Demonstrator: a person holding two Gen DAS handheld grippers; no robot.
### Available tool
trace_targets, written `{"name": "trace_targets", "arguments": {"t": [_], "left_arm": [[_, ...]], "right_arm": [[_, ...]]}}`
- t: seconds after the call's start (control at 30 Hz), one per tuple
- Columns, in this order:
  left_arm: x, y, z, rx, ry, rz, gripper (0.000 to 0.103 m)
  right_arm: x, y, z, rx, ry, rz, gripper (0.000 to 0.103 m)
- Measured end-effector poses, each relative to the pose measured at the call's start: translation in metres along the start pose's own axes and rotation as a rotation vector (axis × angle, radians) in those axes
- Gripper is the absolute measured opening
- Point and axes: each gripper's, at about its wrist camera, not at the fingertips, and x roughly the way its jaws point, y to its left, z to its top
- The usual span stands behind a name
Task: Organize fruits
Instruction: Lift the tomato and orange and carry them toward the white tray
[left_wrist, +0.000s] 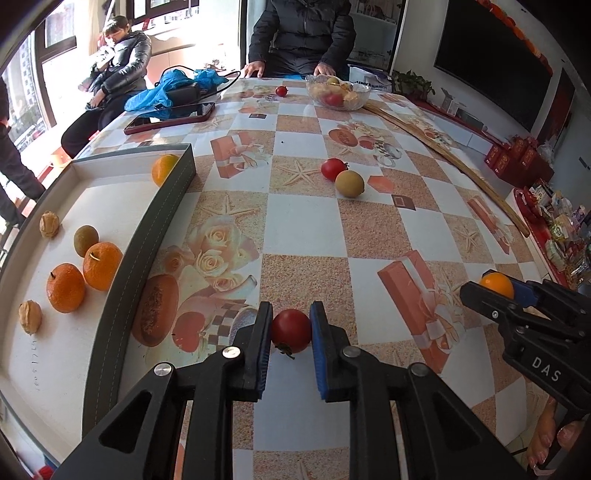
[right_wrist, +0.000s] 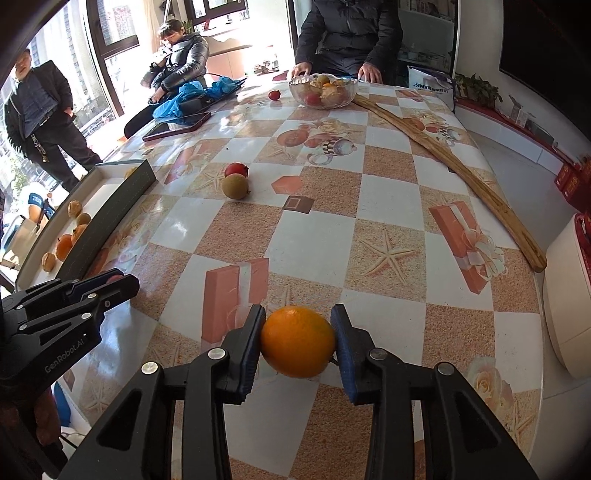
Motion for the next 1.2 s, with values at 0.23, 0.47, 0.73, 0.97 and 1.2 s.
{"name": "trace_targets", "arguments": {"t": [0.23, 0.47, 0.73, 0.97, 1.2], "left_arm": [[-0.013, 0.009, -0.004, -0.002, -0.021, -0.017, 0.022], [-0.016, 0.012, -0.008, 0.001, -0.016, -0.033, 0.022], [-0.038, 0.02, 0.003, -0.002, -0.064, -0.039, 0.022], [-0.052, 0.041, 0.013, -0.017, -0.095, -0.004, 0.022], [-0.045, 0.047, 0.002, -0.036, -0.071, 0.003, 0.022]], "right_arm": [[-0.001, 0.002, -0.002, 0.013, 0.016, 0.013, 0.038], [0.0, 0.008, -0.005, 0.027, 0.035, 0.03, 0.038], [-0.003, 0.019, 0.005, 0.032, 0.041, 0.065, 0.038], [-0.002, 0.035, 0.015, 0.014, 0.054, 0.083, 0.038], [0.02, 0.057, 0.015, -0.031, 0.083, 0.042, 0.038]]}}
